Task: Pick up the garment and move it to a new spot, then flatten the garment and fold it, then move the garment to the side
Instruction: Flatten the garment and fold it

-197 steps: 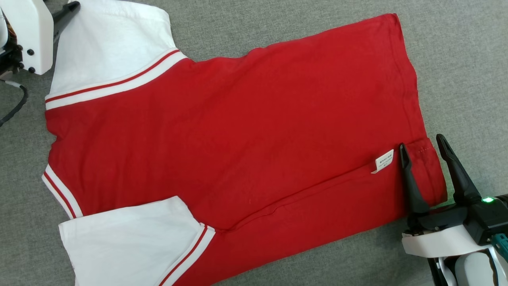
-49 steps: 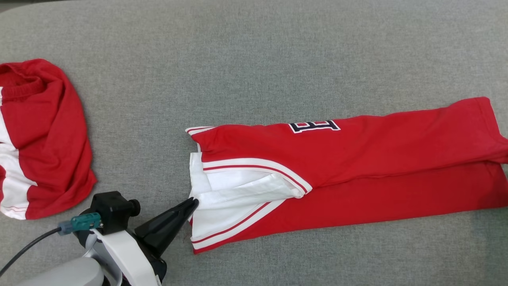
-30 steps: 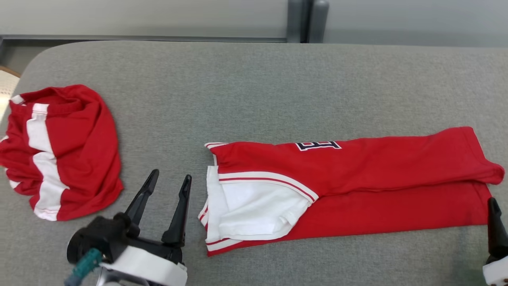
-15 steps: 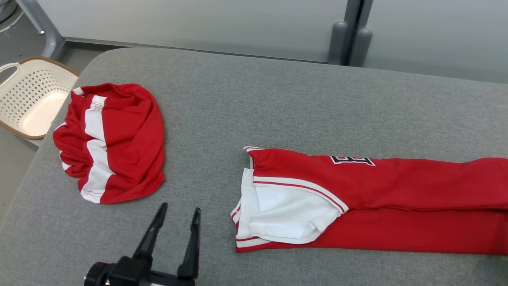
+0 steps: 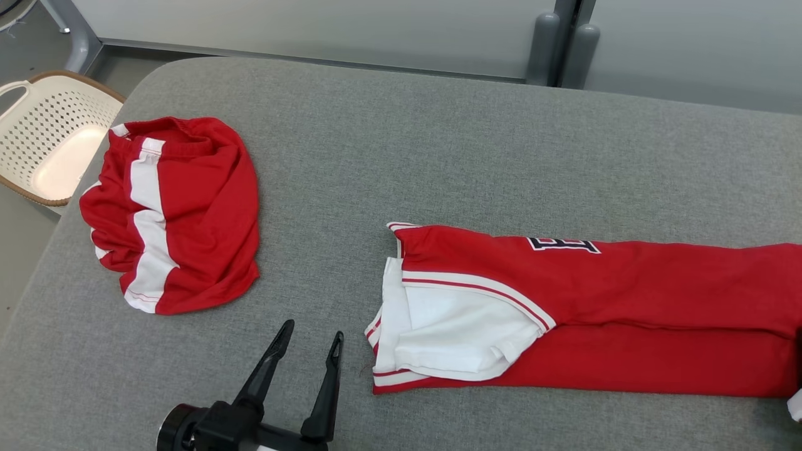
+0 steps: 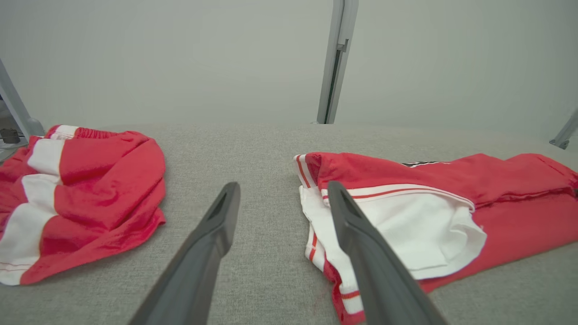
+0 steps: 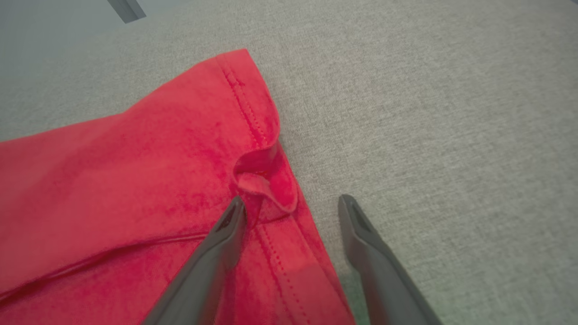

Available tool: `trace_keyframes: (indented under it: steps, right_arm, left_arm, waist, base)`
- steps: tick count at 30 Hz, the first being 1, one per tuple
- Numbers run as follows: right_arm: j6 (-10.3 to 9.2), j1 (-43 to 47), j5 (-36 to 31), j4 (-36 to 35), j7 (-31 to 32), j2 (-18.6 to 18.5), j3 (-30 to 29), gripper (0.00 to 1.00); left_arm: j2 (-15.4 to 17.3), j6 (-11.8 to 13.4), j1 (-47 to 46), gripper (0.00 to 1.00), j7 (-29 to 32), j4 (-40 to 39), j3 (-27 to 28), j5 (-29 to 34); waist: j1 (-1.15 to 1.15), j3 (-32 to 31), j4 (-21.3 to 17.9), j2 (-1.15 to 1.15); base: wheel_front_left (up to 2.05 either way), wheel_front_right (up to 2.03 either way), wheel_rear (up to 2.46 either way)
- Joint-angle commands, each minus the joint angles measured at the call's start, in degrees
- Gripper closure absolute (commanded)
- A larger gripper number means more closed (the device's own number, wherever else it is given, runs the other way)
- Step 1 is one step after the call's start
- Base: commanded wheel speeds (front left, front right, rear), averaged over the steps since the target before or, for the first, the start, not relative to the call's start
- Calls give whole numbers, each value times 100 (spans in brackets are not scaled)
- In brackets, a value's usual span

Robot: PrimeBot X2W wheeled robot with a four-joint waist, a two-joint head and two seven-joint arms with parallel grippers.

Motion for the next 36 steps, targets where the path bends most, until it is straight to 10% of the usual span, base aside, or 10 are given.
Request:
trace_keyframes:
  steps: [1, 6, 24, 36]
  right_arm:
    - [-7, 40, 68, 187, 73, 95, 47, 13]
    - [-12, -25, 162, 361, 166, 163, 205, 100]
    - [-10, -298, -244, -329, -459, -823, -184, 100]
    - [-6, 289, -414, -3453, 471, -120, 897, 100]
  left_arm:
    - [-25, -81, -84, 0, 2, 16, 75, 74]
    - [-150, -229, -116, 0, 2, 36, 250, 203]
    - [-324, -533, -30, 0, 2, -38, 601, 529]
    - [-365, -630, -73, 0, 2, 27, 675, 654]
  waist:
    - [0, 38, -29, 0]
    - [0, 57, -88, 0]
    - [0, 77, -645, 0]
    - [0, 4, -980, 0]
  base:
    - [0, 0, 0]
    - [0, 0, 0]
    - [0, 0, 0]
    - [0, 0, 0]
